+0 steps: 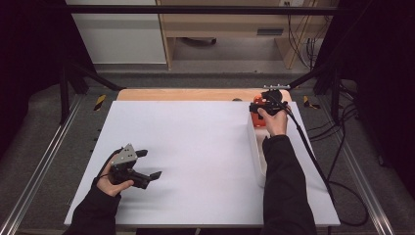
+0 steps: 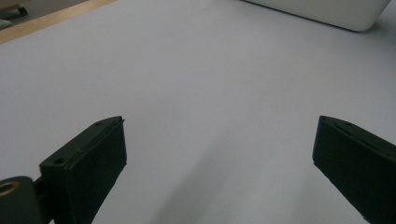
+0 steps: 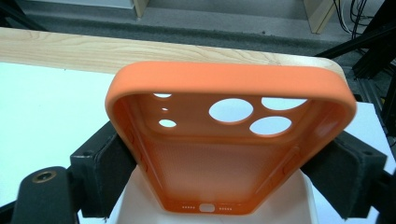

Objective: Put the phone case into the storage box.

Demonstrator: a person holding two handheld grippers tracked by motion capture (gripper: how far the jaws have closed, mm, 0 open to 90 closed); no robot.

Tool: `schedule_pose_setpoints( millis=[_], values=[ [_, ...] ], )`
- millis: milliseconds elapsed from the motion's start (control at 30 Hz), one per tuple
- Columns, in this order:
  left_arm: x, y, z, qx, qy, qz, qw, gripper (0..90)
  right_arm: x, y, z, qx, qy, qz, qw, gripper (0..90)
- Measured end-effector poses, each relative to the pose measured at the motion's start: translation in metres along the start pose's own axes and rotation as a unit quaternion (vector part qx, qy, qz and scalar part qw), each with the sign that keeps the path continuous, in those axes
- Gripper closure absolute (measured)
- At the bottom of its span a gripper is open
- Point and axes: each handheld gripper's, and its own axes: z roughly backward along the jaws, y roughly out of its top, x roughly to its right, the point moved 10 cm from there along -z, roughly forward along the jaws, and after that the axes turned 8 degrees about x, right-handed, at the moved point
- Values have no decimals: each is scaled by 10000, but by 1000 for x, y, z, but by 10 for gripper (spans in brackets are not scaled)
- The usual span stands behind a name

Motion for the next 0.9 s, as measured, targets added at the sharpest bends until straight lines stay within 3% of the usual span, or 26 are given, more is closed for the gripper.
schedule_pose_setpoints(
  millis=[900],
  values=[
    [1, -1, -1, -22, -19, -14, 10000, 24, -1, -7, -3, -68, -1, 4, 10000, 141]
  ],
)
